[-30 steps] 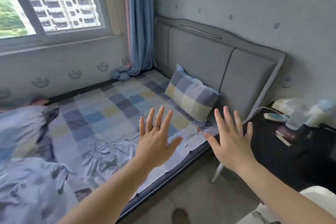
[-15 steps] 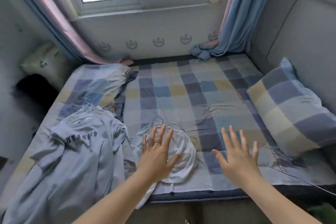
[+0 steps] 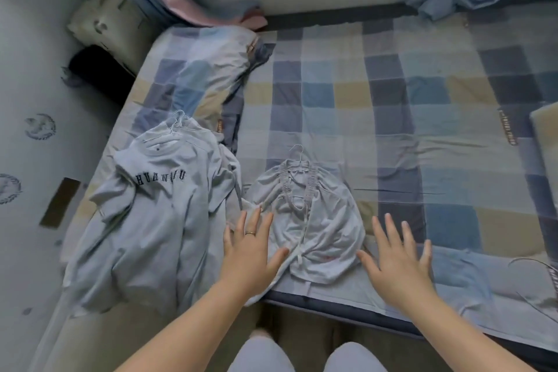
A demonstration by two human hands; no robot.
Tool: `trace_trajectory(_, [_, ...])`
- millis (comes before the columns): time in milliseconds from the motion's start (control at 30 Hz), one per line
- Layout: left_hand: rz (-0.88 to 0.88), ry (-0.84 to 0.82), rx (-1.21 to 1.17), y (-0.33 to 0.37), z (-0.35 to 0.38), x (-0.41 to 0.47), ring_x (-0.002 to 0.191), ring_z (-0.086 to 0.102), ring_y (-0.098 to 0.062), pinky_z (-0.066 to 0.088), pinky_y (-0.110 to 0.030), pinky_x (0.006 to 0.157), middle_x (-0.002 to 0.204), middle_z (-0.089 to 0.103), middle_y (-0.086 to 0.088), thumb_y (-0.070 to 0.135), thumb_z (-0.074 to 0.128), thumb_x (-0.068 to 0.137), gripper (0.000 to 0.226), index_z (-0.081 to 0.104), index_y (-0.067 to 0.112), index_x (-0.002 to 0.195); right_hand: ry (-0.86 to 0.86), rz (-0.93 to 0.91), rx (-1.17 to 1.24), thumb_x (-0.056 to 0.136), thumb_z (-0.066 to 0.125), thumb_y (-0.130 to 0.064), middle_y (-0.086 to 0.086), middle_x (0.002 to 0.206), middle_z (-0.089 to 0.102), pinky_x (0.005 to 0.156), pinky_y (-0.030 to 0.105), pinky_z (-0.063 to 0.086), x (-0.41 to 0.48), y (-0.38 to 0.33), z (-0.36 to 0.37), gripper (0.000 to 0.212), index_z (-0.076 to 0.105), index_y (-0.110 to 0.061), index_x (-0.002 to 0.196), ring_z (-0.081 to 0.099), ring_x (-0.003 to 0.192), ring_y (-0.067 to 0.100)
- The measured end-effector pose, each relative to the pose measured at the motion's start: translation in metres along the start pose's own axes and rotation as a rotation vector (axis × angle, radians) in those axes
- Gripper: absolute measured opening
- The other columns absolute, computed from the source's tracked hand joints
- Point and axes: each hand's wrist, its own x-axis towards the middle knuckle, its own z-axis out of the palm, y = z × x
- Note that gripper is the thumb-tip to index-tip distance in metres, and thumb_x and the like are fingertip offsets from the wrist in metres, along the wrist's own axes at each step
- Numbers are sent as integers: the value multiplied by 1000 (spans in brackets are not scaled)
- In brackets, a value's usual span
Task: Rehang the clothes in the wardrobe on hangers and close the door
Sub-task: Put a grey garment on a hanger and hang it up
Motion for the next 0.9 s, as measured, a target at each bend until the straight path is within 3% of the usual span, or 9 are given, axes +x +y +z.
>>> trace_trajectory(467, [35, -191, -3, -81, 168, 246, 153, -8, -24, 0, -50, 122, 168, -1, 3, 62, 31, 99, 73, 2, 31, 159, -105, 65, -38, 96, 19, -66, -8, 164, -18, 117, 60, -2, 240, -45, 134, 73, -11, -33, 155, -15, 150, 23])
trace_trajectory(667, [51, -45, -107, -110, 230, 359, 151, 10, -32, 12, -52, 121, 166, 16, -5, 45, 36, 103, 63, 14, 25, 159, -47, 105, -52, 95, 23, -68, -8, 165, -13, 116, 61, 2, 352, -52, 188, 74, -6, -35, 155, -10, 151, 24])
trace_trajectory(900, [71, 45, -120, -136, 244, 457, 140, 34, -36, 28, -48, 112, 155, 38, -13, 37, 40, 103, 58, 25, 17, 156, 12, 110, -31, 93, 28, -67, -6, 166, -1, 115, 59, 13, 442, -44, 201, 71, 3, -40, 154, 2, 151, 26])
